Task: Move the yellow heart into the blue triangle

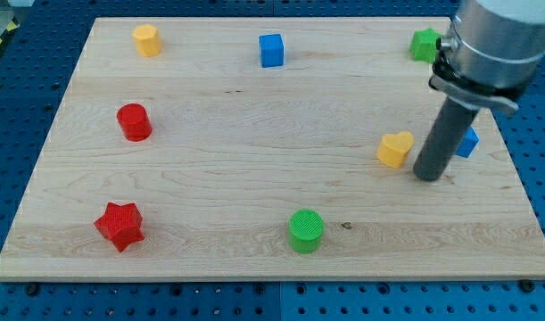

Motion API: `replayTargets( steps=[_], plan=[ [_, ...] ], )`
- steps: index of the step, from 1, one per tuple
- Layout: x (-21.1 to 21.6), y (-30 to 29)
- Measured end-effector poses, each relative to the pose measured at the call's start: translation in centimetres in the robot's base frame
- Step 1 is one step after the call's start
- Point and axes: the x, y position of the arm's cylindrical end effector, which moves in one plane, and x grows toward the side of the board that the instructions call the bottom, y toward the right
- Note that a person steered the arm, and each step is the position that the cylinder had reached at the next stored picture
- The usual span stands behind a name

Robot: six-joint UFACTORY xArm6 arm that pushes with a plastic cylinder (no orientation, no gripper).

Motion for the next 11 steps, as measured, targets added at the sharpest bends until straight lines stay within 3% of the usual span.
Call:
replayTargets(
  steps=[1,2,3,4,5,7,9,11],
  plan=[
    [-0.1,-2.0],
    [-4.6,-1.7],
    [-5.6,1.7],
    [-4.2,1.1],
    [-2.9,-2.1],
    [-7.8,-7.4],
    [-7.6,-1.1],
    [-5.6,-5.9]
  ],
)
